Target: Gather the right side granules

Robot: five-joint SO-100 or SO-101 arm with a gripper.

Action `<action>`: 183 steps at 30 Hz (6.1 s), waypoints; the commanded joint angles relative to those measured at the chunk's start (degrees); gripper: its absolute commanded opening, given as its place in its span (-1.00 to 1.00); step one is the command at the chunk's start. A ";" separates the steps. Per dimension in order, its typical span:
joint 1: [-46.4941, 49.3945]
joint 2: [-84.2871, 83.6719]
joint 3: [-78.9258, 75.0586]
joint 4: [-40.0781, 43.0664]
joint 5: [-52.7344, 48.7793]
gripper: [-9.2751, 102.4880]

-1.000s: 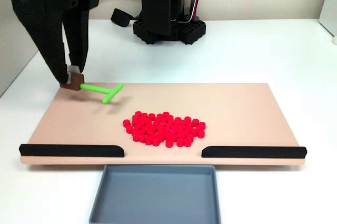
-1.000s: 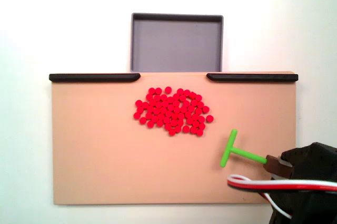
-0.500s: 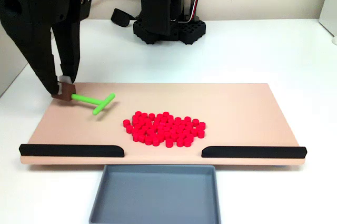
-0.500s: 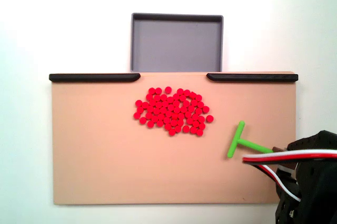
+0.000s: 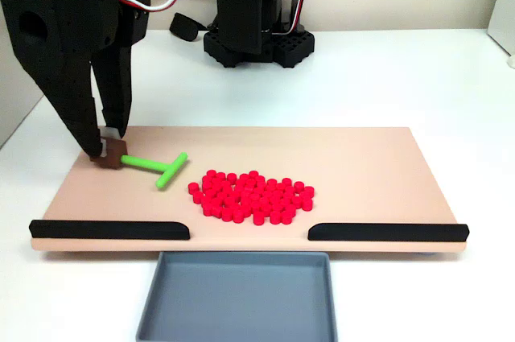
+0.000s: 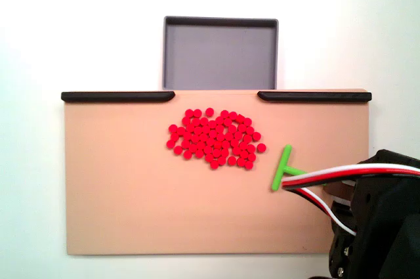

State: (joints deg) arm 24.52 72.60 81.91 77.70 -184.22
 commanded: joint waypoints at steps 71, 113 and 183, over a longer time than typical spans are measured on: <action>-5.36 -4.48 -5.89 0.44 -13.36 -0.84; -7.73 -4.39 -5.89 0.44 -7.47 -0.84; -27.69 22.32 14.77 6.50 104.50 -0.84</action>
State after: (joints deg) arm -2.81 95.10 96.94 84.11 -80.33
